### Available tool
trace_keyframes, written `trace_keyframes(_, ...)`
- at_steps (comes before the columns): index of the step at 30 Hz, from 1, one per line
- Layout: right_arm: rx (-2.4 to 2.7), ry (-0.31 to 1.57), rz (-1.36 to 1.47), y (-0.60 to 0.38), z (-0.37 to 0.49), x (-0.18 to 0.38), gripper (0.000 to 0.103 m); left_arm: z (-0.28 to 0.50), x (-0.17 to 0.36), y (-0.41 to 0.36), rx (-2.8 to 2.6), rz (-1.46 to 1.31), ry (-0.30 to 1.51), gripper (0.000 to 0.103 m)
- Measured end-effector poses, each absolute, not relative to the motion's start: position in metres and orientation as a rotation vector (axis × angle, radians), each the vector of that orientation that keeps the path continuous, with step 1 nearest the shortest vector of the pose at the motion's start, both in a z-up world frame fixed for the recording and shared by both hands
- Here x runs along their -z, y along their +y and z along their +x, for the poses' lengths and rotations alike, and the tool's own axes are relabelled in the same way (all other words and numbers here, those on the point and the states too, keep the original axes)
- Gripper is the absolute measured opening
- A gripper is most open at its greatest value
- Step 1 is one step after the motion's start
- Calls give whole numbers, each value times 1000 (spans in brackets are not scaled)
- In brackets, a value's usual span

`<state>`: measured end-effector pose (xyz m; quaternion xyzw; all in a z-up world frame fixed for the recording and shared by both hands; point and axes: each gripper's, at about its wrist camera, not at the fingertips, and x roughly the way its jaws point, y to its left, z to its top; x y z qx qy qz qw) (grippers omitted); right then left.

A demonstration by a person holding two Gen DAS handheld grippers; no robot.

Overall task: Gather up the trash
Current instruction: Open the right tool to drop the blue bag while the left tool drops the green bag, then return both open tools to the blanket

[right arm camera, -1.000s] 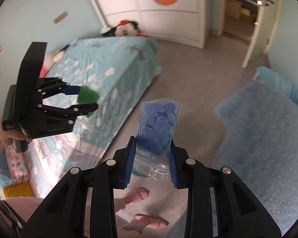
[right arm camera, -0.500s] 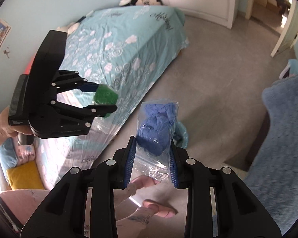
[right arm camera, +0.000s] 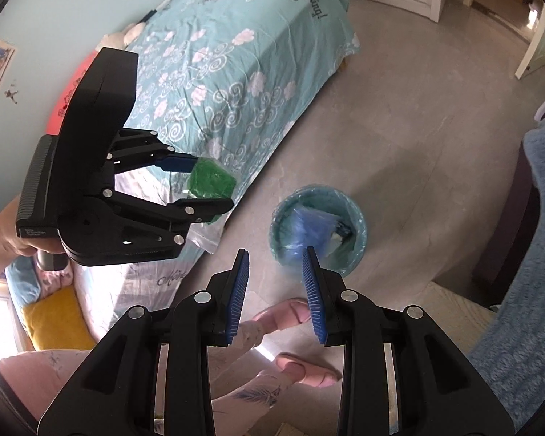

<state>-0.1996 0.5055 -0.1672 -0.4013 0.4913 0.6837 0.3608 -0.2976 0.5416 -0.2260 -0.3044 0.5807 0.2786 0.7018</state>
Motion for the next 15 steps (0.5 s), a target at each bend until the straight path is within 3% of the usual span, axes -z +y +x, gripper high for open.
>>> trace_keyframes(2, -1756, 1270, -1043, 508, -202, 174, 34, -296, 234, 544, -610, -696, 1303, 47)
trace_keyframes(3, -1755, 1267, -1041, 508, -199, 173, 34, -295, 239, 544, -606, -710, 1313, 53)
trace_keyframes(4, -1755, 1272, -1034, 508, -197, 172, 34, -296, 243, 545, -616, -712, 1322, 71)
trace_keyframes(5, -1752, 1275, -1027, 508, -196, 172, 34, -296, 244, 545, -633, -701, 1321, 81)
trace_keyframes(8, -1733, 1285, -1009, 509, -189, 170, 36, -294, 248, 543, -627, -685, 1328, 81)
trace_keyframes(9, -1726, 1288, -1006, 509, -187, 170, 41, -294, 250, 543, -628, -685, 1334, 81)
trace_keyframes(15, -1708, 1287, -989, 504, -178, 166, 42, -296, 251, 542, -628, -688, 1329, 81)
